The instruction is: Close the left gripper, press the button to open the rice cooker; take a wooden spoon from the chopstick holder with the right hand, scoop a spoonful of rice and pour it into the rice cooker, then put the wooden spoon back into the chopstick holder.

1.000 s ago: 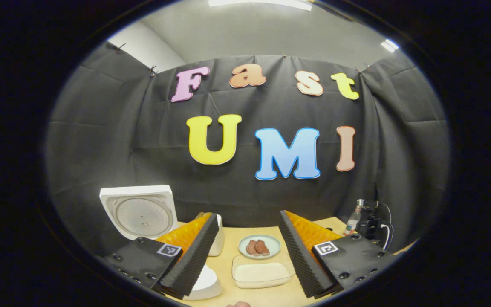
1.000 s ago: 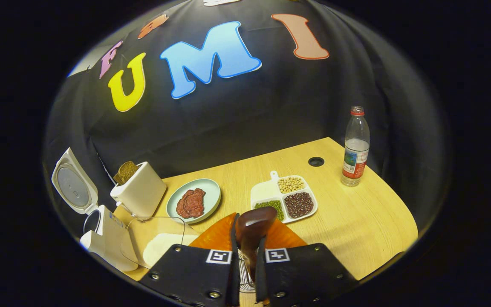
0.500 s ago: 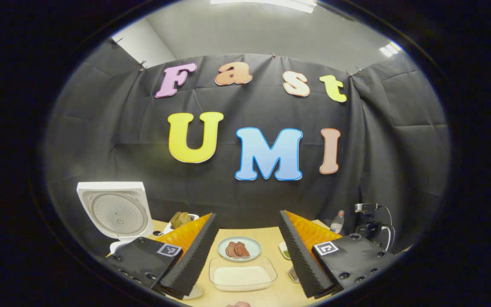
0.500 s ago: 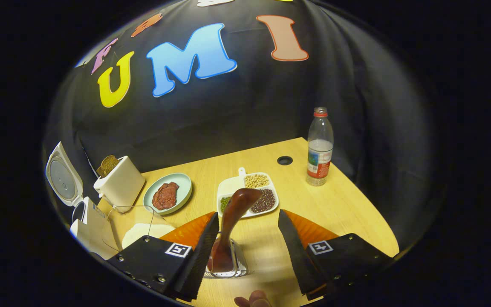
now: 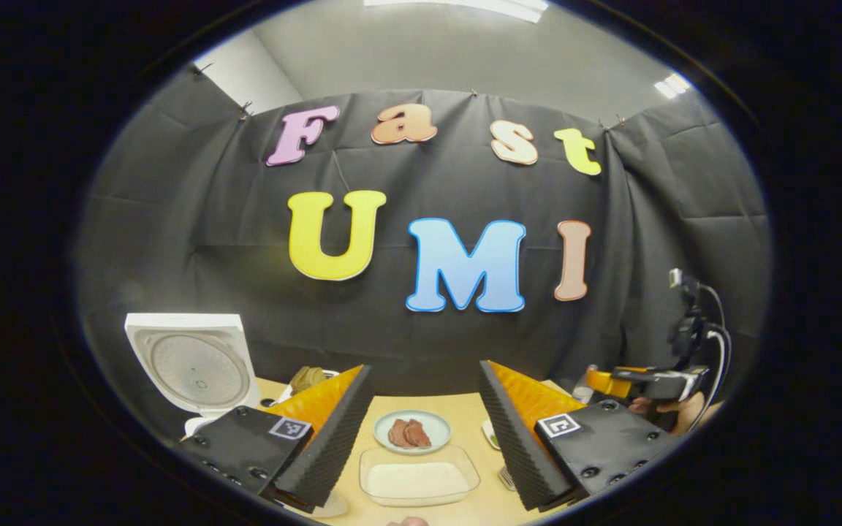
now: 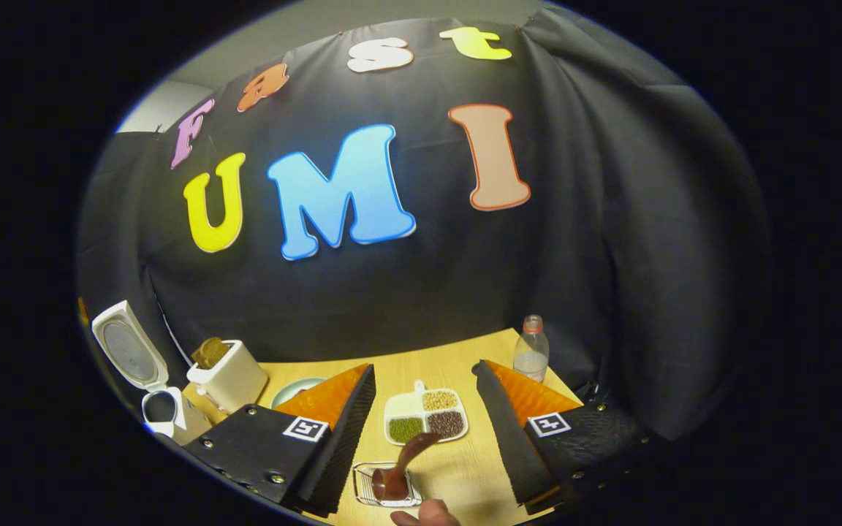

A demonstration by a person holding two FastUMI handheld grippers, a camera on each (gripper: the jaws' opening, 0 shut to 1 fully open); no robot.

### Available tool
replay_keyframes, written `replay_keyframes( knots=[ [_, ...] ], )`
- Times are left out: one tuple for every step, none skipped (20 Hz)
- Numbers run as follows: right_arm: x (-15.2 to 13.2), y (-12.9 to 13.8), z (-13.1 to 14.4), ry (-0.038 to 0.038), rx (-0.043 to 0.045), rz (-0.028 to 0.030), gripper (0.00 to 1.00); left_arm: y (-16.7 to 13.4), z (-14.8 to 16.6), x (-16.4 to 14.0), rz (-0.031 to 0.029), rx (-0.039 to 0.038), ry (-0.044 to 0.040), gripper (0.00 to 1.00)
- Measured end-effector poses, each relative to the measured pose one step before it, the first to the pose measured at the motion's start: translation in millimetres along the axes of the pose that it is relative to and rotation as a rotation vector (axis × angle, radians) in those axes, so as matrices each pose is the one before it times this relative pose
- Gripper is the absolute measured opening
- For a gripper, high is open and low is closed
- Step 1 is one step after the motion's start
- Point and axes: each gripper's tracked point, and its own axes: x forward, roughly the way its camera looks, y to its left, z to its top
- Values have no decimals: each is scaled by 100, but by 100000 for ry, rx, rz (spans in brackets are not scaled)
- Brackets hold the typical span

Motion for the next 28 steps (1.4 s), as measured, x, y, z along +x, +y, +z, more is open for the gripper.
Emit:
replay_keyframes(
  knots=[
    [-536, 1322, 1043, -952, 679, 4662, 84, 1236, 239, 260, 2559, 192, -121, 94],
    [-427, 1319, 721, -185, 40, 3936, 84, 1161, 261, 488, 2181, -829, 35, 94],
    [-274, 784, 330, -146, -1346, 2313, 84, 786, 61, 397, 1332, -1273, -11, 94],
    [-132, 703, 551, -1384, -2029, 1475, 85, 984, 328, 379, 1620, -427, -474, 97],
    [-73, 635, 556, -1401, -1682, 923, 85, 1401, 577, 375, 2053, 574, -532, 98],
    [-76, 850, 320, -497, -1151, 1406, 85, 1357, 748, 370, 2315, 1046, -958, 100],
    [-151, 798, 65, 44, -564, 1336, 85, 1512, 698, 367, 2292, 616, -898, 99],
    [-76, 498, 153, -62, -181, 1052, 85, 1432, 671, 459, 1963, 75, -777, 99],
    [79, 336, 194, -104, 204, 681, 86, 1612, 407, 370, 2461, -29, -367, 99],
    [-91, 262, 266, -552, 563, 410, 86, 2075, 520, 431, 3903, -102, -234, 99],
    [0, 136, 492, -1925, 1339, 116, 86, 2238, 537, 523, 3650, -101, -650, 99],
    [25, 149, 454, -1415, 1000, -50, 85, 1925, 572, 625, 2967, -126, -515, 99],
    [-202, -50, 192, -420, 240, -441, 86, 1636, 273, 601, 2511, -104, -137, 96],
    [28, 73, 9, -10, 491, 165, 85, 1627, 221, 610, 2525, -29, 86, 97],
    [-134, 383, 8, 420, 728, 463, 89, 1638, 178, 585, 2614, 258, -173, 97],
    [162, 158, -38, 42, 392, -21, 92, 1404, 235, 601, 2031, 100, -462, 100],
    [-246, 26, 175, 82, -197, 186, 97, 1303, 250, 671, 1804, -487, -477, 100],
    [111, -81, -37, 328, -509, -302, 97, 1016, 94, 814, 1259, -796, 338, 94],
    [-197, 57, 44, 76, -611, 102, 97, 1053, -133, 618, 1279, -225, 52, 100],
    [-113, 32, 154, -412, -714, -237, 97, 1036, 54, 766, 1359, 1061, -105, 97],
    [-183, -35, 304, -809, -817, -425, 97, 810, 29, 811, 1266, 1750, 560, 97],
    [-217, -98, 323, -1079, -1009, -813, 97, 642, -121, 703, 578, 1580, 375, 100],
    [-320, -299, 331, -1008, -1087, -1102, 97, 786, -47, 1083, 881, 1457, 572, 100],
    [-262, -359, 196, -743, -991, -1841, 97, 927, -265, 855, 1844, 977, 464, 100],
    [-149, -144, 35, -566, -409, -1127, 97, 819, -608, 937, 1828, 358, 599, 100],
    [-157, -15, 27, -116, 286, -585, 97, 491, -531, 981, 809, -539, 1197, 99],
    [-220, -26, -97, 273, 439, -644, 97, 356, -445, 871, 414, -918, 1314, 100],
    [-152, -96, -59, 266, 333, -723, 97, 350, -550, 981, 624, -422, 1643, 100]
  ],
)
